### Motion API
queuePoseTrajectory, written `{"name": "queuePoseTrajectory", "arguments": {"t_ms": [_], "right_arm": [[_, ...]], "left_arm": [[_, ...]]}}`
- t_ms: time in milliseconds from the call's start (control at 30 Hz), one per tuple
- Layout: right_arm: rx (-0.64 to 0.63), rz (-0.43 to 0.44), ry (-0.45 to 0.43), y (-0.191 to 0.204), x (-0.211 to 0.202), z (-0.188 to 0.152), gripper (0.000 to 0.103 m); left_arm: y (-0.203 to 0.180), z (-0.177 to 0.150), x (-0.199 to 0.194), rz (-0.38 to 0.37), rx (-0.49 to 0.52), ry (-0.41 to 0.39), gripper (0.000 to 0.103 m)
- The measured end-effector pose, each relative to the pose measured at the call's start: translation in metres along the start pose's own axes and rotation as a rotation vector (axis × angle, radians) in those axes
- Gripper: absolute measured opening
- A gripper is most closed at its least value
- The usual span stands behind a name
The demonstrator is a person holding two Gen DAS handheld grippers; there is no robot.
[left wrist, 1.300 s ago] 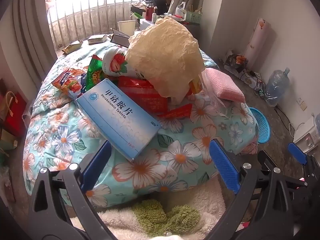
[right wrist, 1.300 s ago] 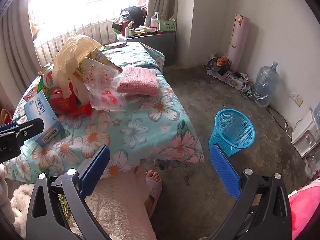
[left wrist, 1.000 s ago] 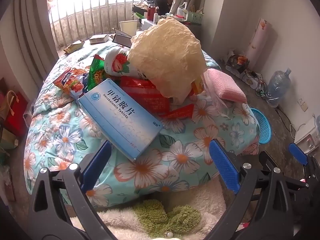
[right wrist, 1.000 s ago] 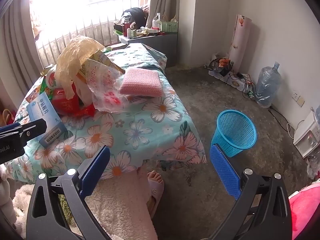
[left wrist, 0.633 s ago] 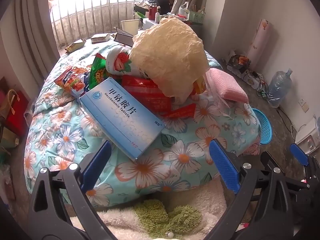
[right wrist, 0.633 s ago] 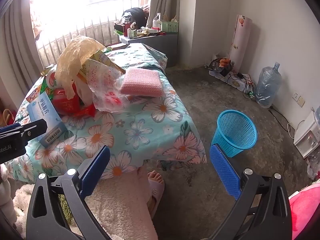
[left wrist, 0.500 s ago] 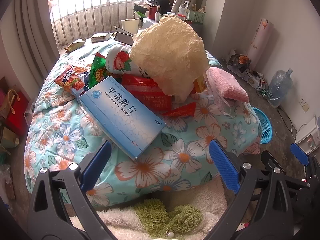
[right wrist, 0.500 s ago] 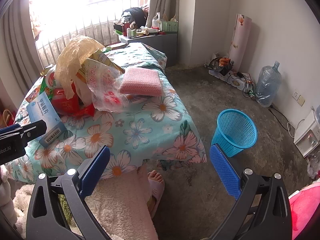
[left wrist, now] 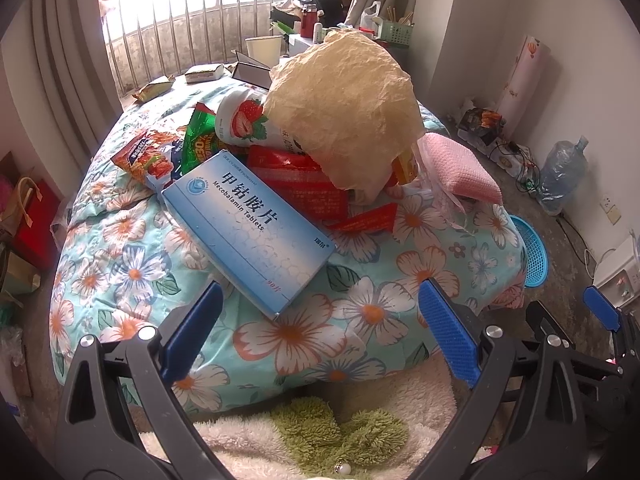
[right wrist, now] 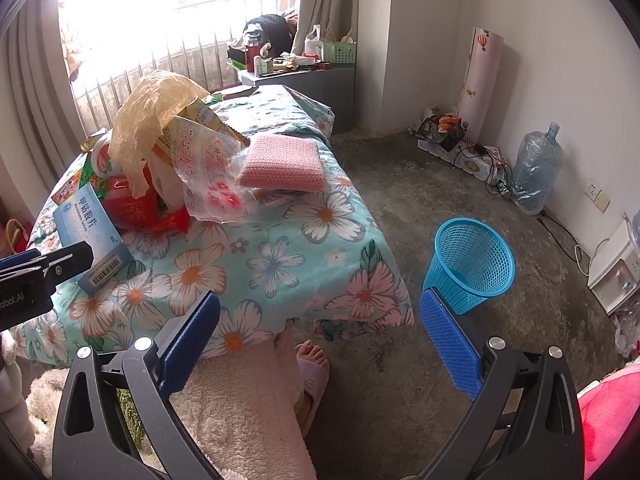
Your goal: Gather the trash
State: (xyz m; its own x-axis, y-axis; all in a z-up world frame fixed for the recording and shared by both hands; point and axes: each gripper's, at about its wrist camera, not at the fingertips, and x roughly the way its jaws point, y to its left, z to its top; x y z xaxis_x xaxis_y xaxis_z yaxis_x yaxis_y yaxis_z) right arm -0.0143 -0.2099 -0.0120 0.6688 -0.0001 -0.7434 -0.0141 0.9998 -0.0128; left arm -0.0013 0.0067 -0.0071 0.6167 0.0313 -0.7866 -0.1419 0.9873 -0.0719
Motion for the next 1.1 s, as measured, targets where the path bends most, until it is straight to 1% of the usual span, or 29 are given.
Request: {"name": "queuePoseTrajectory", "arguments": {"t_ms": [833, 1100], "right_arm": [[0.002, 0.001, 0.001, -0.0002, -0.0001, 0.0002, 0.097], [0.007, 0.004, 0.009, 0.0033, 0.0040, 0.0004, 0.097]], "left_arm": [[0.0026, -0.0016, 0.0001, 0.003, 0.001, 0.005, 0.094], [0.0055, -0.0022, 0.0070, -0.001, 0.006, 0.016, 0.094]]}}
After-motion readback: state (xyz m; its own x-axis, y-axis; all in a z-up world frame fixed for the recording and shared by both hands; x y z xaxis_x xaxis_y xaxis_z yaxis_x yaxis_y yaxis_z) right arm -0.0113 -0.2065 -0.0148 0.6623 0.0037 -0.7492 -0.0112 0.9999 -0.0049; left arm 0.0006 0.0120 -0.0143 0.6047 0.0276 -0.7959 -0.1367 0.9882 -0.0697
